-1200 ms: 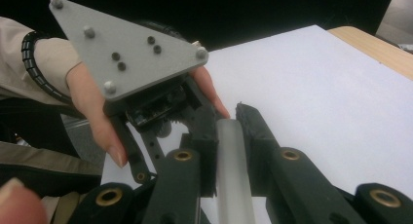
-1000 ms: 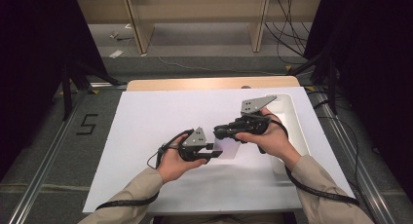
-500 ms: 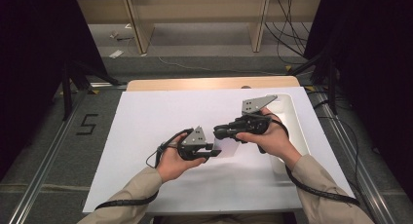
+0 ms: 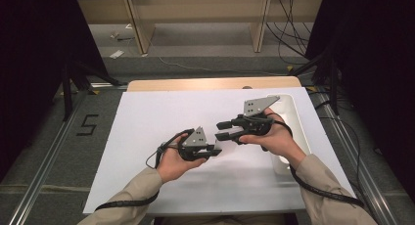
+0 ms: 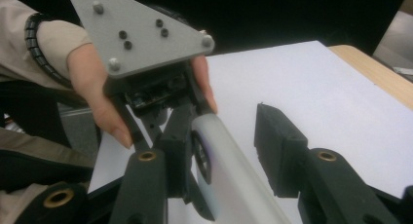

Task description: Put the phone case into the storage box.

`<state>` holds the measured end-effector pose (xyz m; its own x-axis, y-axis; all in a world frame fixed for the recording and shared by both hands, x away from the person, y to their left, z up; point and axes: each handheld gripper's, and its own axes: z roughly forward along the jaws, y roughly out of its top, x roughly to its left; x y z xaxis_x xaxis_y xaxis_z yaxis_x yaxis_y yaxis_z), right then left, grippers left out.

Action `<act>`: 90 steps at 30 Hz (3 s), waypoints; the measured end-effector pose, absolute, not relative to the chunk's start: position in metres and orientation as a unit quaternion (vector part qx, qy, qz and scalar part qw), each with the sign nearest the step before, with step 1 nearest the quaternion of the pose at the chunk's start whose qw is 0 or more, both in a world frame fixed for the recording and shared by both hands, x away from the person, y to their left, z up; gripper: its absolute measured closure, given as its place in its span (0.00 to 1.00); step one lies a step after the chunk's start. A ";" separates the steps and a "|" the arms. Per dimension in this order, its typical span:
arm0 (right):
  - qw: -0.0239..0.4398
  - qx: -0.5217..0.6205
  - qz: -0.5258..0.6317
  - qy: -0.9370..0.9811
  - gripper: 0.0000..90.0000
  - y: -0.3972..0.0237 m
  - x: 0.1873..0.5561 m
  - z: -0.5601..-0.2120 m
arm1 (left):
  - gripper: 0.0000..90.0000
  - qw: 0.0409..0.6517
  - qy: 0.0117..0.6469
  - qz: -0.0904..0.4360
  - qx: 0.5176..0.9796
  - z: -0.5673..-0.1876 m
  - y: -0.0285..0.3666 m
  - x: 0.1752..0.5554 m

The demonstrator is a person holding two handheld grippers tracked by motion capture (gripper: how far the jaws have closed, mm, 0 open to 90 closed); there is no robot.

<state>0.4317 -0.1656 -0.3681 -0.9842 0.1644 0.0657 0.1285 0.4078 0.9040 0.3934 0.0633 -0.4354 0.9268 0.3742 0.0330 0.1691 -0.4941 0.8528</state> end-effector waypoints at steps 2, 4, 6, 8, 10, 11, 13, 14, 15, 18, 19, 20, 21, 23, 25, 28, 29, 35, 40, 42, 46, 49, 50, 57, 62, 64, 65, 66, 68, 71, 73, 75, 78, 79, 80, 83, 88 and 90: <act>0.027 0.098 0.543 0.834 0.49 -0.166 0.432 -0.369 | 0.90 0.475 0.164 0.112 0.857 -0.434 0.064 0.394; 0.037 0.112 0.548 0.828 0.40 -0.166 0.433 -0.370 | 0.90 0.475 0.173 0.113 0.855 -0.434 0.065 0.394; 0.041 0.125 0.559 0.819 0.34 -0.168 0.434 -0.370 | 0.90 0.474 0.186 0.118 0.852 -0.434 0.066 0.395; 0.043 0.137 0.569 0.810 0.31 -0.170 0.435 -0.370 | 0.90 0.474 0.201 0.122 0.849 -0.434 0.067 0.396; 0.048 0.151 0.578 0.801 0.29 -0.172 0.436 -0.370 | 0.90 0.474 0.215 0.127 0.845 -0.434 0.068 0.397; 0.051 0.157 0.580 0.797 0.28 -0.174 0.437 -0.370 | 0.90 0.476 0.222 0.130 0.841 -0.434 0.068 0.397; 0.056 0.171 0.586 0.790 0.27 -0.176 0.438 -0.370 | 0.90 0.472 0.231 0.137 0.839 -0.433 0.070 0.398; 0.056 0.175 0.589 0.787 0.27 -0.177 0.439 -0.370 | 0.90 0.473 0.237 0.140 0.837 -0.433 0.070 0.398; 0.058 0.184 0.592 0.783 0.26 -0.179 0.439 -0.370 | 0.90 0.472 0.243 0.142 0.835 -0.433 0.070 0.399; 0.067 0.200 0.595 0.776 0.23 -0.182 0.440 -0.370 | 0.90 0.473 0.260 0.144 0.830 -0.433 0.071 0.400; 0.069 0.205 0.595 0.774 0.23 -0.183 0.440 -0.370 | 0.90 0.474 0.264 0.145 0.827 -0.433 0.072 0.401; 0.073 0.208 0.594 0.773 0.22 -0.183 0.440 -0.371 | 0.90 0.472 0.269 0.145 0.827 -0.433 0.072 0.401; 0.074 0.212 0.595 0.772 0.21 -0.184 0.440 -0.371 | 0.90 0.472 0.274 0.147 0.825 -0.433 0.072 0.401; 0.081 0.220 0.592 0.771 0.18 -0.184 0.440 -0.373 | 0.90 0.471 0.282 0.149 0.822 -0.432 0.072 0.402; 0.086 0.226 0.593 0.768 0.18 -0.184 0.441 -0.375 | 0.90 0.471 0.290 0.152 0.819 -0.431 0.073 0.402; 0.098 0.241 0.595 0.761 0.17 -0.185 0.441 -0.377 | 0.90 0.472 0.299 0.156 0.815 -0.430 0.073 0.403; 0.099 0.246 0.595 0.759 0.16 -0.185 0.441 -0.377 | 0.90 0.472 0.302 0.158 0.813 -0.430 0.073 0.403; 0.110 0.268 0.598 0.747 0.12 -0.186 0.441 -0.381 | 0.90 0.472 0.319 0.170 0.804 -0.428 0.072 0.406; 0.119 0.275 0.596 0.745 0.08 -0.185 0.441 -0.384 | 0.90 0.472 0.326 0.174 0.800 -0.429 0.072 0.408; 0.130 0.281 0.592 0.744 0.07 -0.185 0.441 -0.385 | 0.90 0.476 0.330 0.175 0.796 -0.429 0.071 0.409; 0.135 0.287 0.593 0.740 0.06 -0.185 0.441 -0.385 | 0.90 0.478 0.329 0.177 0.795 -0.427 0.069 0.410; 0.138 0.292 0.594 0.736 0.06 -0.186 0.441 -0.385 | 0.90 0.478 0.330 0.177 0.795 -0.427 0.067 0.411; 0.140 0.293 0.595 0.735 0.06 -0.186 0.441 -0.385 | 0.90 0.478 0.330 0.177 0.795 -0.427 0.067 0.411; 0.137 0.303 0.601 0.727 0.06 -0.184 0.441 -0.387 | 0.90 0.480 0.333 0.178 0.792 -0.428 0.066 0.412; 0.139 0.303 0.600 0.727 0.06 -0.183 0.441 -0.388 | 0.90 0.480 0.335 0.178 0.791 -0.428 0.064 0.413; 0.141 0.304 0.600 0.726 0.06 -0.183 0.440 -0.388 | 0.90 0.479 0.334 0.177 0.792 -0.428 0.064 0.413; 0.141 0.305 0.600 0.726 0.05 -0.183 0.440 -0.388 | 0.90 0.479 0.334 0.177 0.792 -0.428 0.064 0.413; 0.143 0.305 0.599 0.726 0.05 -0.182 0.440 -0.388 | 0.90 0.480 0.335 0.176 0.792 -0.428 0.063 0.413; 0.144 0.306 0.599 0.726 0.05 -0.182 0.440 -0.388 | 0.90 0.480 0.334 0.174 0.792 -0.428 0.062 0.413; 0.147 0.306 0.599 0.726 0.05 -0.181 0.440 -0.389 | 0.90 0.479 0.332 0.173 0.794 -0.428 0.062 0.412; 0.147 0.308 0.598 0.725 0.05 -0.181 0.440 -0.389 | 0.90 0.479 0.332 0.172 0.794 -0.428 0.061 0.412; 0.148 0.308 0.598 0.725 0.05 -0.181 0.440 -0.389 | 0.90 0.480 0.332 0.172 0.794 -0.428 0.060 0.412; 0.148 0.308 0.598 0.725 0.04 -0.180 0.440 -0.389 | 0.90 0.480 0.331 0.171 0.794 -0.427 0.059 0.412; 0.148 0.307 0.599 0.725 0.04 -0.180 0.439 -0.389 | 0.90 0.481 0.331 0.172 0.793 -0.427 0.059 0.412; 0.148 0.307 0.599 0.725 0.04 -0.180 0.439 -0.389 | 0.90 0.482 0.332 0.171 0.793 -0.427 0.059 0.412; 0.150 0.305 0.599 0.725 0.03 -0.179 0.439 -0.389 | 0.90 0.481 0.330 0.170 0.794 -0.427 0.058 0.411; 0.151 0.302 0.597 0.727 0.01 -0.177 0.437 -0.389 | 0.90 0.482 0.332 0.169 0.793 -0.427 0.057 0.411; 0.150 0.300 0.598 0.728 0.00 -0.176 0.437 -0.389 | 0.90 0.481 0.333 0.168 0.793 -0.427 0.058 0.411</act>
